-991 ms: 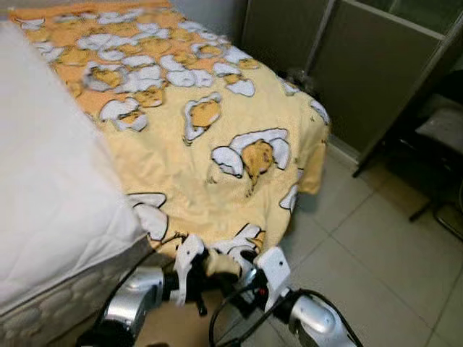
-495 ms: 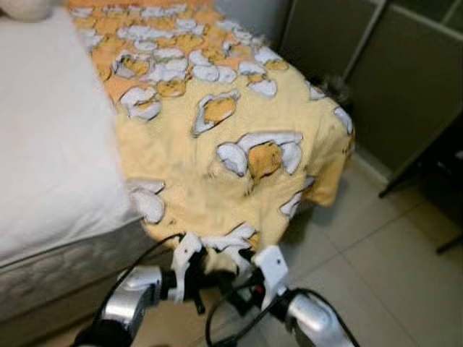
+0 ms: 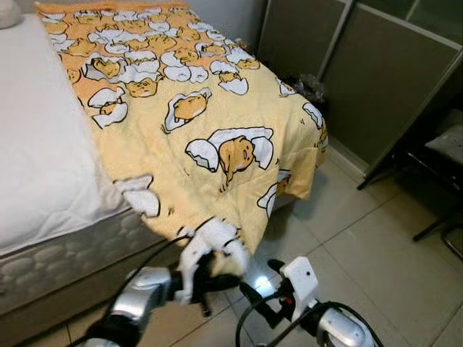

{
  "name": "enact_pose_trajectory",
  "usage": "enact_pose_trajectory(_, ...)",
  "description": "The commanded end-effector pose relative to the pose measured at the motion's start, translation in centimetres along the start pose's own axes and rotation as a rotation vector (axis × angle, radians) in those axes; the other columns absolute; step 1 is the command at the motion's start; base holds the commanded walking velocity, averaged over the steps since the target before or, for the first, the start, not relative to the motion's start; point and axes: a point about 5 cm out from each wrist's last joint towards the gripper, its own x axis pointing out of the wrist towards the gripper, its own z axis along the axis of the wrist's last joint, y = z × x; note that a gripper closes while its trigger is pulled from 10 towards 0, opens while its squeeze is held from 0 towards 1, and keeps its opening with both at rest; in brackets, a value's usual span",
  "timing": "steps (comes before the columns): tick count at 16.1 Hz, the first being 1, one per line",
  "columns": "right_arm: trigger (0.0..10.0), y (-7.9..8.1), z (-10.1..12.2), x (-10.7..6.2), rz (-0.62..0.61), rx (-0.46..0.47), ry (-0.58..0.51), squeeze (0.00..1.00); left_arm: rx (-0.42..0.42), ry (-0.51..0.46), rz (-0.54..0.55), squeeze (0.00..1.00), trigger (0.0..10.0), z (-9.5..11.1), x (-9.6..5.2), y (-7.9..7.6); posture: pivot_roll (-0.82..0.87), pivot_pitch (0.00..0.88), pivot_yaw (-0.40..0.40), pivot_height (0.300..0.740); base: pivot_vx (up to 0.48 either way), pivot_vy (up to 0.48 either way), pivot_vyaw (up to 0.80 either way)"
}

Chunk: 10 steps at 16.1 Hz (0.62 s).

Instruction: Clean up the room

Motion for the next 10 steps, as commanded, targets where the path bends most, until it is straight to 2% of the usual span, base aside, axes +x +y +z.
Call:
enact_pose_trajectory(1, 10.0, -0.3, 0.4, 0.2, -0.015, 0.002, -0.005, 0.05, -0.004, 0.026, 0.010, 0.00, 0.0, -0.5, 0.2, 0.0, -0.12, 0.041, -0.118, 0.740, 0.000, 0.000, 0.00)
enact_pose_trajectory(5, 10.0, 0.0, 0.4, 0.4, -0.009, 0.013, -0.019, 0.05, -0.010, 0.110, 0.001, 0.00, 0.0, -1.9, -1.0, 0.2, -0.11, 0.046, -0.113, 0.740, 0.000, 0.000, 0.00)
enact_pose_trajectory(10, 10.0, 0.0, 0.4, 0.4, -0.009, 0.009, -0.030, 0.05, -0.032, 0.145, -0.088, 0.00, 0.0, -2.7, -0.4, -0.7, -0.12, 0.043, -0.114, 0.740, 0.000, 0.000, 0.00)
